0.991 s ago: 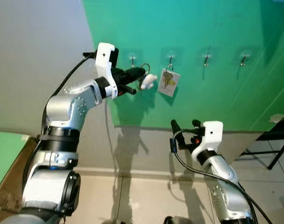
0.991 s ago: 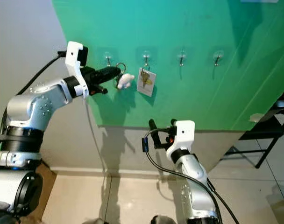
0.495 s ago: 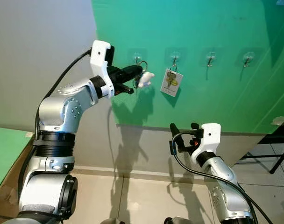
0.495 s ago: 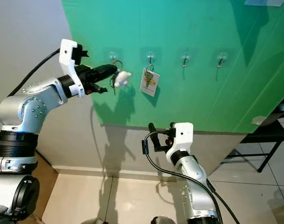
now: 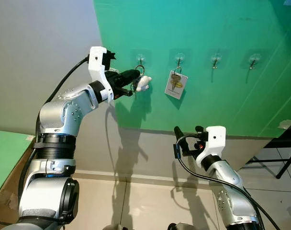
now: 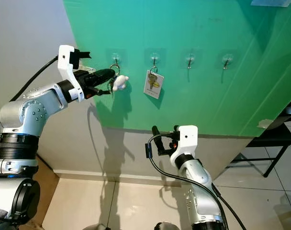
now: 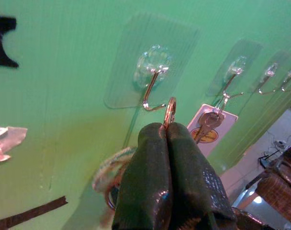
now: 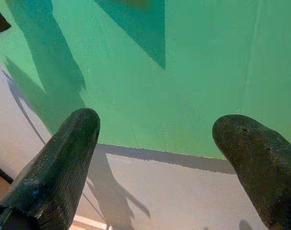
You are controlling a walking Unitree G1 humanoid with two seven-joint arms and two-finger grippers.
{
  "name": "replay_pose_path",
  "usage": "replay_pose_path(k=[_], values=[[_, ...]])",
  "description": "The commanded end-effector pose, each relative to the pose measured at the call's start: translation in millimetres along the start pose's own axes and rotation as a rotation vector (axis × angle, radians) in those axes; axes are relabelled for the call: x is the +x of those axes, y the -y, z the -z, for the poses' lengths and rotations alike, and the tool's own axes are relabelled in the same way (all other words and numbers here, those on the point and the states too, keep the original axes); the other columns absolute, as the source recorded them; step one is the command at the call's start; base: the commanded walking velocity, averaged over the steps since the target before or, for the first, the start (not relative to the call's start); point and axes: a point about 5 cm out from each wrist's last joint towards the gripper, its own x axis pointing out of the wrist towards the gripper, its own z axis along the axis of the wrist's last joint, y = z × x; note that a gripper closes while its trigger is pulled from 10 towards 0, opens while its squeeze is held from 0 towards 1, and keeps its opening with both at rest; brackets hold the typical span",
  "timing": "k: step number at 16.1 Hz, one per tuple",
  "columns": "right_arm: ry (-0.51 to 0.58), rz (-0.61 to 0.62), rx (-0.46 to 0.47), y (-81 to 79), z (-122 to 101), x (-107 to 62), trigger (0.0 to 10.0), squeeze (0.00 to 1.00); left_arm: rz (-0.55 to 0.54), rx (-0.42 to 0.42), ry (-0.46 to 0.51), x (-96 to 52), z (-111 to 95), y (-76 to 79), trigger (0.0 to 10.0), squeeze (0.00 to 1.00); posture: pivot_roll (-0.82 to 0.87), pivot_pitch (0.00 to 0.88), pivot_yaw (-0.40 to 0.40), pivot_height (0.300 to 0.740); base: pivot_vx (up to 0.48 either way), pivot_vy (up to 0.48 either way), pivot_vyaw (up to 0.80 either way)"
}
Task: Hang keys on a hook
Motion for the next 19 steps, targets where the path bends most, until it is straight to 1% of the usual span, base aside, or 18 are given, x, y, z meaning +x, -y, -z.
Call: replay_pose_path(k=[1, 8, 10, 13, 15, 16, 17, 19], values=[[-0.016, -0.007, 0.011, -0.4, 3, -1.3, 10.0, 0.0, 0.003, 0.005, 0.036, 1.2, -9, 0.3, 10.0, 0.0, -0.05, 0.0, 0.003, 0.74, 0.0, 0.0, 0.0], [-0.02, -0.005, 0.011, 0.4, 3, -2.7, 10.0, 0.0, 0.013, -0.015, 0.042, 8.4, -8, -0.8, 10.0, 0.0, -0.06, 0.0, 0.006, 0.74, 0.0, 0.0, 0.0], [-0.025, 0.001, 0.019, 0.9, 4, -4.0, 10.0, 0.0, 0.001, -0.059, 0.041, 10.8, -7, -4.5, 10.0, 0.0, -0.07, 0.0, 0.01, 0.74, 0.0, 0.0, 0.0], [-0.035, 0.005, 0.043, 1.8, 6, -5.3, 10.0, 0.0, -0.065, -0.169, 0.044, 12.3, 0, -17.0, 10.0, 0.0, -0.08, 0.0, 0.011, 0.74, 0.0, 0.0, 0.0], [-0.042, 0.008, 0.051, 3.8, 7, -5.5, 10.0, 0.0, -0.109, -0.225, 0.045, 11.3, 4, -24.6, 10.0, 0.0, -0.07, 0.0, 0.009, 0.74, 0.0, 0.0, 0.0], [-0.044, 0.008, 0.053, 4.2, 7, -5.4, 10.0, 0.0, -0.121, -0.239, 0.044, 11.0, 5, -26.3, 10.0, 0.0, -0.07, 0.0, 0.008, 0.74, 0.0, 0.0, 0.0], [-0.047, 0.006, 0.052, 4.4, 7, -5.0, 10.0, 0.0, -0.131, -0.247, 0.042, 11.0, 7, -28.3, 10.0, 0.0, -0.07, 0.0, 0.008, 0.74, 0.0, 0.0, 0.0], [-0.051, 0.001, 0.052, 4.3, 7, -4.8, 10.0, 0.0, -0.134, -0.193, 0.011, 12.6, 14, -26.7, 10.0, 0.0, -0.07, 0.0, 0.004, 0.74, 0.0, 0.0, 0.0]])
